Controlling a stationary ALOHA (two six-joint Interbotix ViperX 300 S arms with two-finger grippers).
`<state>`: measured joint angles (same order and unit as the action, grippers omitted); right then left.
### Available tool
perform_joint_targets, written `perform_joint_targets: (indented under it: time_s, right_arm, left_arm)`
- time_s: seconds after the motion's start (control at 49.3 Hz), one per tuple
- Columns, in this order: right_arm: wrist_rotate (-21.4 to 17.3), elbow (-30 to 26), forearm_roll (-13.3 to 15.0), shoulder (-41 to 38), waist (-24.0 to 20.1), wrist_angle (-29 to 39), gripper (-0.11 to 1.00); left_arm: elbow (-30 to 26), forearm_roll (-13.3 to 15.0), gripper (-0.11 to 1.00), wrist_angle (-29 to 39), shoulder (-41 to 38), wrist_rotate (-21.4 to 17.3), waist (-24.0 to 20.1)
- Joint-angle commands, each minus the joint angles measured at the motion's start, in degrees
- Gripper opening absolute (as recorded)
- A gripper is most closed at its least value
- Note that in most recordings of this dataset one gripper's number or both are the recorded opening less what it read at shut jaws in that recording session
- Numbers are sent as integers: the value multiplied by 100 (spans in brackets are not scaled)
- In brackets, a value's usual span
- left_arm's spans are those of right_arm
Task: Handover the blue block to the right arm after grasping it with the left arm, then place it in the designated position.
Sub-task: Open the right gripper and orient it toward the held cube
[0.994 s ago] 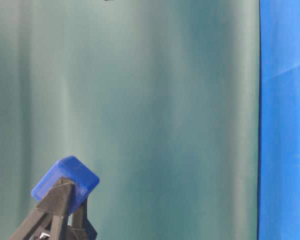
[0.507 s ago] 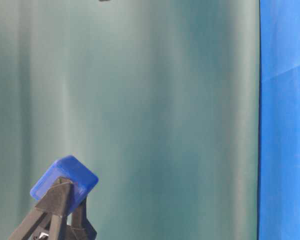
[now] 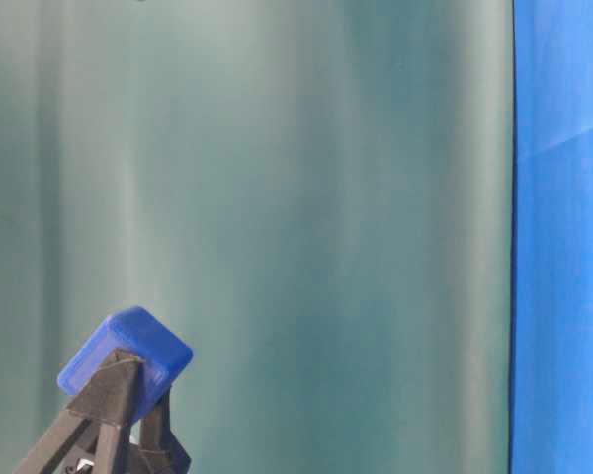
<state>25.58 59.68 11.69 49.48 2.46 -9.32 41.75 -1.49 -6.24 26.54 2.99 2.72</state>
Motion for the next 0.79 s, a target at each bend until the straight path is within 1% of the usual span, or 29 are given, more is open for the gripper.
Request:
perform_joint_targets:
  time_s: [0.0,0.101,0.244,0.325,0.365,0.426,0.528,0.771]
  right_arm:
    - [360,-176,114,0,0,0,97]
    - [888,-176,325,-9,0,0,97]
    - [1591,-176,817,-35,0,0,97]
    - [1898,-167,1090,-79,0,0,97]
    - [2013,-167,1169,-97,0,0,97]
    - [2083,-158,1257,-114,0,0,97]
    - [2109,-158,1292,-149,0,0,97]
    - [2109,-167,1292,-141,0,-9,97]
  left_arm:
    - [-79,18,49,-70,44,9,-18]
    - [-79,9,49,-70,35,9,-18]
    - [-79,9,49,-70,35,9,-18]
    - [-79,9,49,-79,35,9,-26]
    - [-79,9,49,-105,44,9,-18]
    - [-79,9,49,-132,44,9,-26]
    - [-79,9,49,-141,44,9,-26]
    - [-79,18,49,-132,44,9,-26]
